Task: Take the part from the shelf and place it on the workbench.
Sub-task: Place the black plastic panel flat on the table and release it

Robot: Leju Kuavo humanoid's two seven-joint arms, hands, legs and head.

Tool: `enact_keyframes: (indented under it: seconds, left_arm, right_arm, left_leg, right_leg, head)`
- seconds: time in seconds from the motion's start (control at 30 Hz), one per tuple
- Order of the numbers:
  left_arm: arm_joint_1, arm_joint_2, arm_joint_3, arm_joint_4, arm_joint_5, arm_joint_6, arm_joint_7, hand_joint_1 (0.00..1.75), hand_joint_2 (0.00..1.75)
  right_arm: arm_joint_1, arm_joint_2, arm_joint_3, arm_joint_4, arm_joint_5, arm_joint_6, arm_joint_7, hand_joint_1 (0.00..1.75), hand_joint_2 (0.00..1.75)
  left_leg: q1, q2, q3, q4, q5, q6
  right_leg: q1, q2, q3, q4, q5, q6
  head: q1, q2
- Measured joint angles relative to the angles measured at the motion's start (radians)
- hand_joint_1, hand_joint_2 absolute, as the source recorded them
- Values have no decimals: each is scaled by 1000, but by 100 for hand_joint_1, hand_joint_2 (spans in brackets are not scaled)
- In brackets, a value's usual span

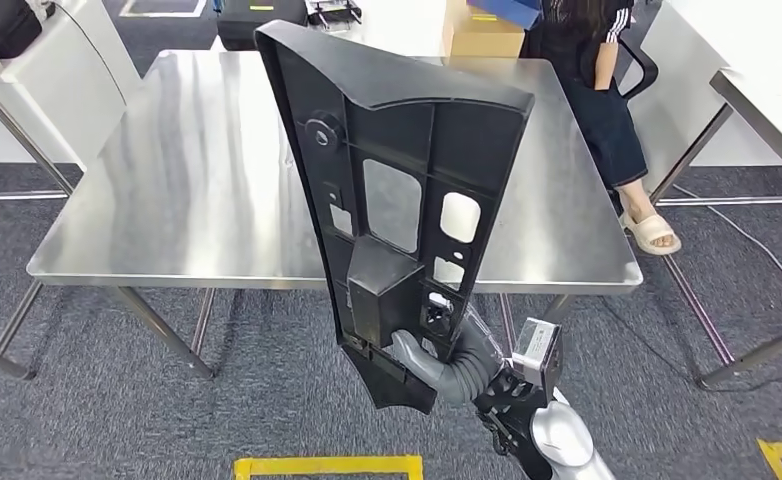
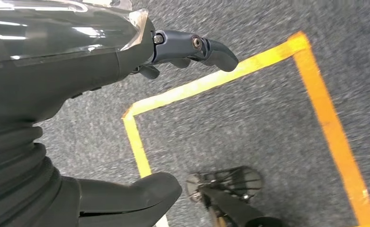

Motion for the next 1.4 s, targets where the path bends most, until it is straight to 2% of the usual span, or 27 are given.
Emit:
enact_keyframes:
  seconds: [0.03, 0.07, 0.1, 0.13, 0.2, 0.23, 0.3, 0.37, 0.4, 0.43, 0.5, 0.57, 0.67, 0.7, 0.73, 0.77, 0.83, 0.87, 0.9, 0.93, 0.97, 1.03, 1.07, 1.1, 1.23, 1.4]
  left_arm:
    - [0, -1, 0, 1, 1, 0, 0, 0, 175]
    - [0, -2, 0, 1, 2, 0, 0, 0, 175]
    - [0, -3, 0, 2, 3, 0, -1, 0, 175]
    - [0, -2, 0, 1, 4, 0, -2, 0, 175]
    - [0, -3, 0, 1, 4, 0, -4, 0, 175]
    - [-2, -3, 0, 1, 5, 0, -5, 0, 175]
    - [-3, -4, 0, 1, 5, 0, -5, 0, 175]
    - [-1, -2, 0, 1, 6, 0, -5, 0, 175]
    - [0, -1, 0, 1, 6, 0, -5, 0, 175]
    - [2, 0, 0, 2, 7, 0, -5, 0, 175]
    - [5, 2, 0, 2, 7, 1, -5, 0, 175]
    - [8, 1, 0, 5, 7, 1, -4, 0, 175]
    - [7, 2, 0, 6, 0, 5, -3, 0, 175]
    - [6, 1, 0, 6, -5, 7, -3, 0, 175]
    - [3, 2, 0, 5, -9, 8, -2, 0, 175]
    - [0, 2, 0, 4, -13, 8, 0, 0, 175]
    - [-7, 3, -1, 3, -19, 9, 6, 0, 175]
    - [-10, 2, -1, 2, -21, 8, 11, 0, 175]
    - [-13, 1, -2, 1, -23, 8, 16, 0, 175]
    - [-16, -2, -2, 1, -25, 9, 21, 0, 175]
    - [-19, -4, -3, 0, -26, 9, 25, 0, 175]
    - [-24, -13, -4, 0, -26, 6, 29, 0, 175]
    - [-26, -16, -5, 0, -26, 2, 31, 0, 175]
    - [-28, -19, -5, -1, -26, -2, 32, 0, 175]
    - [-26, -22, -5, -2, -27, -12, 34, 0, 175]
    - [-27, -24, -8, -2, -28, -15, 45, 0, 175]
  right_arm:
    - [0, 0, 0, 0, 0, 0, 0, 175, 175]
    - [0, 0, 1, 1, 0, 0, 1, 175, 175]
    - [0, 0, 1, 2, 0, 0, 1, 175, 175]
    - [-2, 0, 1, 2, 0, 0, 2, 175, 175]
    - [-5, 2, 2, 1, -1, 0, 2, 175, 175]
    - [-7, 3, 2, 1, -1, 0, 2, 175, 175]
    - [-7, 5, 2, 1, -1, 0, 2, 175, 175]
    - [-4, 5, 2, 1, -1, 1, 2, 175, 175]
    - [-2, 5, 3, 1, -1, 1, 2, 175, 175]
    - [-1, 5, 3, 1, -1, 1, 2, 175, 175]
    - [-1, 5, 3, 1, -1, 1, 3, 175, 175]
    - [-3, 5, 3, 2, -1, 1, 5, 175, 175]
    - [-19, 10, 6, 3, 5, 5, 15, 175, 175]
    - [-32, 13, 9, 4, 12, 7, 24, 175, 175]
    - [-50, 18, 15, 7, 23, 7, 36, 175, 175]
    - [-72, 23, 23, 13, 38, 5, 52, 175, 175]
    - [-123, 40, 49, 35, 80, -5, 84, 175, 175]
    - [-151, 53, 65, 51, 109, -13, 100, 175, 175]
    - [-182, 68, 85, 69, 151, -27, 113, 175, 175]
    - [-216, 83, 107, 89, 202, -44, 122, 175, 175]
    - [-255, 98, 131, 109, 258, -63, 127, 175, 175]
    - [-327, 123, 175, 149, 353, -99, 133, 175, 175]
    - [-359, 134, 194, 170, 386, -110, 139, 175, 175]
    - [-385, 146, 210, 192, 410, -117, 148, 175, 175]
    - [-450, 181, 255, 263, 453, -122, 165, 175, 175]
    - [-534, 215, 325, 357, 588, -137, 210, 175, 175]
  left_leg:
    - [-1, -1, 12, -1, -12, -4]
    - [-1, -1, 22, -3, -23, -9]
    - [-2, -1, 35, 4, -25, -15]
    - [-1, 1, 38, 15, -23, -21]
    - [0, 7, 24, 74, -16, -31]
    - [3, 10, 0, 115, -23, -36]
    - [10, 12, -69, 210, -65, -50]
    - [20, 12, -135, 263, -118, -67]
    - [25, 13, -152, 253, -122, -75]
    - [31, 15, -156, 217, -103, -81]
    - [43, 22, -139, 103, -1, -91]
    - [44, 31, -119, 35, 62, -83]
    - [37, 30, -98, 24, 70, -54]
    - [37, 29, -94, 22, 70, -46]
    - [37, 28, -90, 19, 69, -39]
    - [36, 29, -88, 17, 66, -33]
    - [31, 29, -85, 17, 59, -23]
    - [28, 28, -81, 17, 54, -20]
    - [24, 26, -76, 17, 50, -18]
    - [21, 24, -70, 17, 45, -17]
    - [18, 21, -62, 17, 40, -17]
    - [13, 15, -51, 17, 30, -21]
    - [11, 12, -48, 17, 25, -24]
    - [9, 11, -47, 17, 21, -27]
    - [11, 11, -44, 14, 18, -15]
    - [10, 14, -37, 2, 17, -22]
  right_leg:
    - [4, -1, 11, -41, 45, 0]
    - [8, -1, 25, -67, 80, -5]
    - [9, 0, 35, -73, 89, -17]
    - [9, 1, 51, -78, 85, -29]
    - [2, 5, 80, -87, 76, -50]
    - [-2, 5, 94, -89, 70, -58]
    - [-5, 4, 110, -90, 56, -64]
    - [-8, 7, 126, -90, 39, -61]
    - [-11, 8, 137, -89, 29, -56]
    - [-15, 10, 150, -89, 19, -51]
    - [-20, 10, 174, -88, -4, -36]
    - [-17, 9, 190, -93, -24, -18]
    - [-14, 7, 210, -105, -38, 1]
    - [-15, 5, 208, -93, -45, 4]
    - [-15, 3, 191, -61, -58, 4]
    - [-15, 2, 160, -6, -77, 2]
    - [-13, 1, 65, 139, -117, -5]
    - [-12, 1, 23, 190, -122, -5]
    - [-12, 1, -1, 205, -110, -1]
    - [-10, 1, -6, 180, -81, 3]
    - [-7, 1, 6, 120, -38, 6]
    - [6, 2, 47, -14, 40, -2]
    - [12, 2, 60, -56, 61, -9]
    - [16, 2, 67, -73, 69, -15]
    - [11, 3, 70, -78, 76, -11]
    - [11, 7, 70, -78, 72, -17]
  head:
    - [-1, 0]
    - [-3, 0]
    - [-5, 0]
    - [-4, 0]
    - [-5, 0]
    - [-6, 0]
    - [-10, 0]
    - [-10, 0]
    - [-10, 0]
    - [-11, 0]
    - [-11, 0]
    - [-12, 0]
    - [-8, 0]
    - [-8, 0]
    - [-7, 0]
    - [-6, 0]
    - [-6, 0]
    - [-6, 0]
    - [-6, 0]
    - [-6, 0]
    - [-6, 0]
    - [-6, 0]
    - [-6, 0]
    - [-5, 0]
    - [-4, 0]
    - [-4, 0]
